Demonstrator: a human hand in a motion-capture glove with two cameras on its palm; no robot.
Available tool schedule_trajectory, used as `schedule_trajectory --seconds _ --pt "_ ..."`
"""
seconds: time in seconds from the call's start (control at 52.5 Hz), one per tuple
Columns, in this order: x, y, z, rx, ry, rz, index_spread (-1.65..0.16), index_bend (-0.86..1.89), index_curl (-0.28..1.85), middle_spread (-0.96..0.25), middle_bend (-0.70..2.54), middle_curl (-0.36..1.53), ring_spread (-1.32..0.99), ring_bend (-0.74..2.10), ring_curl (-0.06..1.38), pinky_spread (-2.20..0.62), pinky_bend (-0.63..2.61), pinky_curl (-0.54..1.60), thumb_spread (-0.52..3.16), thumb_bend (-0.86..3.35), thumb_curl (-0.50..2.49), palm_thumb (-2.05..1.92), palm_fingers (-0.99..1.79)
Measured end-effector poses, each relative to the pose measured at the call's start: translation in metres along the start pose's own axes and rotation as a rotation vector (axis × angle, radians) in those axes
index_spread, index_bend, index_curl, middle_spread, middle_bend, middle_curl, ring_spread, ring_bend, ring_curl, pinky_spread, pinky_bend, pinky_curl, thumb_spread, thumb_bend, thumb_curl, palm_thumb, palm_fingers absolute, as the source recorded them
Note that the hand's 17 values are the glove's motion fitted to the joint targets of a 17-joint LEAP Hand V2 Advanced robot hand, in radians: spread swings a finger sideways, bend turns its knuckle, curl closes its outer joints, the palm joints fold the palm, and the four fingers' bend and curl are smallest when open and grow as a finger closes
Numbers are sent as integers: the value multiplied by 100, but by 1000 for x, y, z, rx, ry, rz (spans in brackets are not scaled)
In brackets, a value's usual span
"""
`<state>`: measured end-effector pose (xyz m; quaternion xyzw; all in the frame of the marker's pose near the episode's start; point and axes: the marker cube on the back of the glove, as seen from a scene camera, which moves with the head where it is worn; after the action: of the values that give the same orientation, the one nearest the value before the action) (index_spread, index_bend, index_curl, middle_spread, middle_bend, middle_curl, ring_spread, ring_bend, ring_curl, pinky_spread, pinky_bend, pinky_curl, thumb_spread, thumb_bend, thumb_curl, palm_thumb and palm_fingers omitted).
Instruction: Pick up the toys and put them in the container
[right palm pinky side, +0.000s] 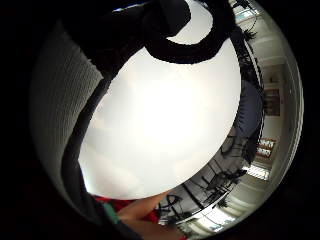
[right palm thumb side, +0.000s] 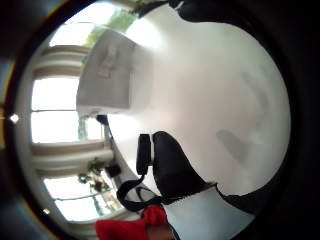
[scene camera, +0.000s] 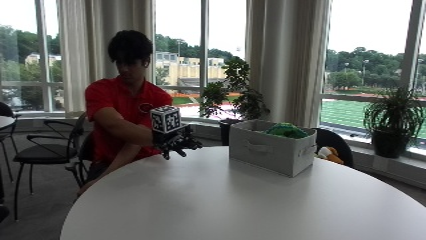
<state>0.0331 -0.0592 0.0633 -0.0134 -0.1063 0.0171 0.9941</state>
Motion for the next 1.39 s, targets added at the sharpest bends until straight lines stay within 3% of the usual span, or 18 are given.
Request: schedule_trajectory --seconds 1.391 --pt "20 5 -13 44 48 8 -45 19 39 -11 12 16 -4 19 37 11 87 33 112 -4 28 -3 -10"
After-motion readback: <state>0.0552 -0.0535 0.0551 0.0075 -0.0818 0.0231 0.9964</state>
